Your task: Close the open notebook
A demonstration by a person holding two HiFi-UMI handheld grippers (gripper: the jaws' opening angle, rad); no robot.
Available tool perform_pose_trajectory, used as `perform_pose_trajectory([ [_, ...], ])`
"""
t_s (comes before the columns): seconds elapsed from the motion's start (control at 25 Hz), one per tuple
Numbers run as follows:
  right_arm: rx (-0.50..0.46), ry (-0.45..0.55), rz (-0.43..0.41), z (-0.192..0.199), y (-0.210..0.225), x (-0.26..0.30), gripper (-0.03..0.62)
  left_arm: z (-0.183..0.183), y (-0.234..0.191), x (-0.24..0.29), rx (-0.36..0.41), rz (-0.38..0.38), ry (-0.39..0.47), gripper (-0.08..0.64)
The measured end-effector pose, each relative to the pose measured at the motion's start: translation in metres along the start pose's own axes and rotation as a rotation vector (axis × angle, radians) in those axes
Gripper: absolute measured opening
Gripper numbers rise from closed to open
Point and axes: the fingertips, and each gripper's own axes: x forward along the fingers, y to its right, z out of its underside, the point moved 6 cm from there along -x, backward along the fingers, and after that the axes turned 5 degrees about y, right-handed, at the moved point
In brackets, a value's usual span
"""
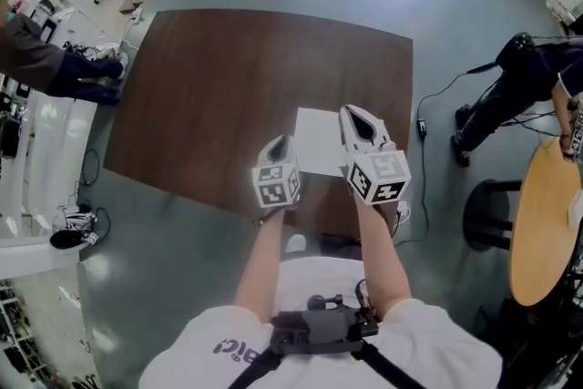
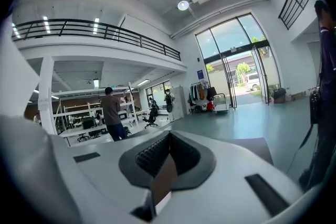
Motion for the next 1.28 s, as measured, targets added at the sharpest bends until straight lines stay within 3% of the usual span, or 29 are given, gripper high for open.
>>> perform_pose_trajectory([
  [0.12,0.011,-0.027,-0.007,0.009,0.001,0.009,0.003,0.035,-0.013,0.006,-0.037,-0.008,-0.086,0.023],
  [0.32,0.023,-0.067,-0.014,0.021,0.005,0.015,0.003,0.085,-0.016,0.017,-0.073,-0.007,-0.222,0.225],
  [0.4,0.025,-0.081,-0.013,0.025,0.008,0.016,0.003,0.1,-0.015,0.02,-0.067,-0.011,-0.266,0.264],
  [0.88,0.038,-0.122,0.011,0.039,0.031,0.013,0.003,0.145,-0.017,0.034,-0.057,-0.062,-0.364,0.264],
  [1.12,0.043,-0.127,0.018,0.044,0.03,0.013,0.003,0.154,-0.017,0.034,0.082,-0.124,-0.398,0.24],
  [1.28,0.05,-0.131,0.029,0.048,0.03,0.013,0.003,0.153,-0.024,0.036,0.084,-0.15,-0.394,0.189],
])
